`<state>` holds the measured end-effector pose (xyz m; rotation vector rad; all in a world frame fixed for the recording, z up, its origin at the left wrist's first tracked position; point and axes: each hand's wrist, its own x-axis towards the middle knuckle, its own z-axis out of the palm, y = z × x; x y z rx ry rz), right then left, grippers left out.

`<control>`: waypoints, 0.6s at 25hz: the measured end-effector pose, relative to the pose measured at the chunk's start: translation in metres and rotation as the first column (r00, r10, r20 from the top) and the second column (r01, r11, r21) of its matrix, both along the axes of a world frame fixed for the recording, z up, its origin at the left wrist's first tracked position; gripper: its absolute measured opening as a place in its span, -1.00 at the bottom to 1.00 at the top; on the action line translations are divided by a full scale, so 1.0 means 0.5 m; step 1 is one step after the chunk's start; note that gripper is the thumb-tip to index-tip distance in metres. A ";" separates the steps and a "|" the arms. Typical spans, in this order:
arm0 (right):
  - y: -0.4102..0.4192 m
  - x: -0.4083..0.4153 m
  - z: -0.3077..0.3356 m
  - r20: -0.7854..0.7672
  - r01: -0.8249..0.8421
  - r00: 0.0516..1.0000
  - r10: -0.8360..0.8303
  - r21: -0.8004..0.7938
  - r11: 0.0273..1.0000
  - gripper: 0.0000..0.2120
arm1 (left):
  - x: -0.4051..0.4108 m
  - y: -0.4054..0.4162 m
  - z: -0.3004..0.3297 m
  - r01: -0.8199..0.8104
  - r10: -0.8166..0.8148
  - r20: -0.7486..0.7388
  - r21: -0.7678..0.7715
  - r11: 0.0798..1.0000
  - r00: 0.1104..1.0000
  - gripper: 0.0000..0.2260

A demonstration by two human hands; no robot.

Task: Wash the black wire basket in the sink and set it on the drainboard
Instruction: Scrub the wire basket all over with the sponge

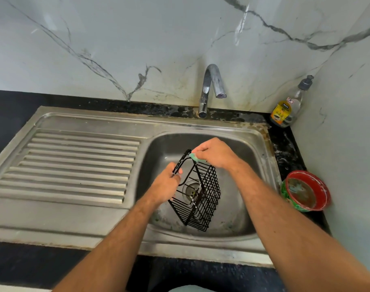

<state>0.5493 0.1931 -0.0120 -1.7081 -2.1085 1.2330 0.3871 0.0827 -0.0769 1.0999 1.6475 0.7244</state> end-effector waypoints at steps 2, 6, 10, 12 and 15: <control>-0.011 0.021 0.007 0.041 -0.041 0.998 0.040 0.012 0.999 -0.89 | -0.007 0.000 -0.002 0.026 -0.027 -0.058 -0.006 1.000 0.998 -0.88; -0.021 0.062 0.039 0.117 -0.035 0.992 0.037 -0.012 0.999 -0.94 | -0.003 0.003 0.001 0.115 -0.113 -0.093 0.018 0.993 0.989 -0.92; -0.025 0.028 0.036 0.017 0.088 0.996 -0.087 -0.030 0.996 -0.88 | 0.011 -0.002 0.006 0.183 -0.178 -0.132 0.021 0.983 0.975 -0.92; -0.034 0.022 0.035 0.043 0.078 0.996 -0.077 -0.022 0.997 -0.89 | 0.005 -0.008 0.008 0.187 -0.182 -0.141 0.023 0.982 0.973 -0.92; -0.038 0.059 0.042 0.174 0.020 0.985 -0.010 -0.054 0.998 -0.84 | -0.011 -0.015 0.009 0.191 -0.184 -0.163 0.023 0.981 0.969 -0.92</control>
